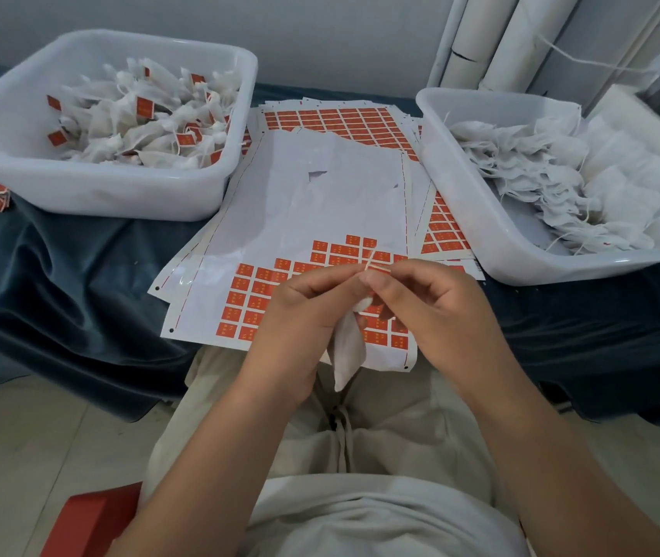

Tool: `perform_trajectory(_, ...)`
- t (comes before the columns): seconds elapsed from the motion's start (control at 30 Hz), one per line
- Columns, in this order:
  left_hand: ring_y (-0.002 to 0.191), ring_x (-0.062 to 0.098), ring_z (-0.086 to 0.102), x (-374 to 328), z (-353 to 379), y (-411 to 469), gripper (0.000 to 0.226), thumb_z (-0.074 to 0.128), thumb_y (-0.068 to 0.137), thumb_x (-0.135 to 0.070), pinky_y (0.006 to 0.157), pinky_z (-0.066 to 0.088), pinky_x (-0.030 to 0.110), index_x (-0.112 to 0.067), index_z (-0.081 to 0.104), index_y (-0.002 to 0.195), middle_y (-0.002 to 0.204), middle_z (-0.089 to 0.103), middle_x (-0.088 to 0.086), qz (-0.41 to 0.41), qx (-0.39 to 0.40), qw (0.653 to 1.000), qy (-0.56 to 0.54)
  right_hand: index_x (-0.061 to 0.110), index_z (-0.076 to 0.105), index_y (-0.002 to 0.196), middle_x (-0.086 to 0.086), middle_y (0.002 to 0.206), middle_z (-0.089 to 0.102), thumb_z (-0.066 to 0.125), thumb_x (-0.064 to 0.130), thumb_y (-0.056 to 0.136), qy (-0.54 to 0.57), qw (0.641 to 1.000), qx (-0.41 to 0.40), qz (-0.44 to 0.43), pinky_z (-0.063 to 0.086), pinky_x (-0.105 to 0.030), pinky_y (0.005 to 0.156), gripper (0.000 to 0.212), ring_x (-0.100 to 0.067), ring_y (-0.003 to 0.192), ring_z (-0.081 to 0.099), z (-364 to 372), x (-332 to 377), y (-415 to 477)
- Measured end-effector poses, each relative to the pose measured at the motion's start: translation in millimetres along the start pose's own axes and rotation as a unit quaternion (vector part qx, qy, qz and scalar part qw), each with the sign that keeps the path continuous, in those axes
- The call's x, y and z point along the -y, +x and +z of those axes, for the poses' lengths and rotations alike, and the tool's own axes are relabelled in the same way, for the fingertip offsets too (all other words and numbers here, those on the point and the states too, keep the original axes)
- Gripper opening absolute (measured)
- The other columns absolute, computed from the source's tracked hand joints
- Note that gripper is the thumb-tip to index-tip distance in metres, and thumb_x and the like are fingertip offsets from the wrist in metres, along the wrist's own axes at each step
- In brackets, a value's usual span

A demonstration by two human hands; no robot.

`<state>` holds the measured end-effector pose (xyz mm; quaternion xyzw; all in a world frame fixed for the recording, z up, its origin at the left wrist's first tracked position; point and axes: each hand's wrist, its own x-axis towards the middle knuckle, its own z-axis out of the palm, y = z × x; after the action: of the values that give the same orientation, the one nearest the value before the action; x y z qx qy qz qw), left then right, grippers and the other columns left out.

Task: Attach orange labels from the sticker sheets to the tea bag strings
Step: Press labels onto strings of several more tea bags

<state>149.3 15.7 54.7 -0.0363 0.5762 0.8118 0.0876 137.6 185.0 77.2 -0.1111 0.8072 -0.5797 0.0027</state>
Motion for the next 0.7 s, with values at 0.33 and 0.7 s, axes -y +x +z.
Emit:
perform_trajectory(0.33, 0.098, 0.027, 0.076, 4.3, 4.2, -0.7, 0.017, 0.074, 0.089, -0.04, 0.094, 0.06, 0.049, -0.028, 0.084, 0.096, 0.099, 0.08, 0.002, 0.064, -0.05, 0.994, 0.072, 0.017, 0.067, 0.089, 0.018, 0.08, 0.067, 0.061, 0.03, 0.101, -0.134, 0.983, -0.052, -0.112, 0.05, -0.01, 0.068, 0.019, -0.005, 0.079, 0.071, 5.6, -2.3, -4.1)
perform_trajectory(0.7, 0.071, 0.0, 0.072, -76.2, -28.8, 21.6, 0.012, 0.07, 0.098, -0.037, 0.06, 0.054, 0.015, -0.035, 0.081, 0.093, 0.091, 0.078, -0.008, 0.179, -0.179, 0.957, 0.141, 0.027, 0.069, 0.088, 0.019, 0.087, 0.072, 0.044, 0.066, 0.102, -0.119, 0.992, 0.021, -0.027, 0.051, -0.01, 0.067, 0.049, -0.001, 0.084, 0.072, 6.5, -7.0, -3.5)
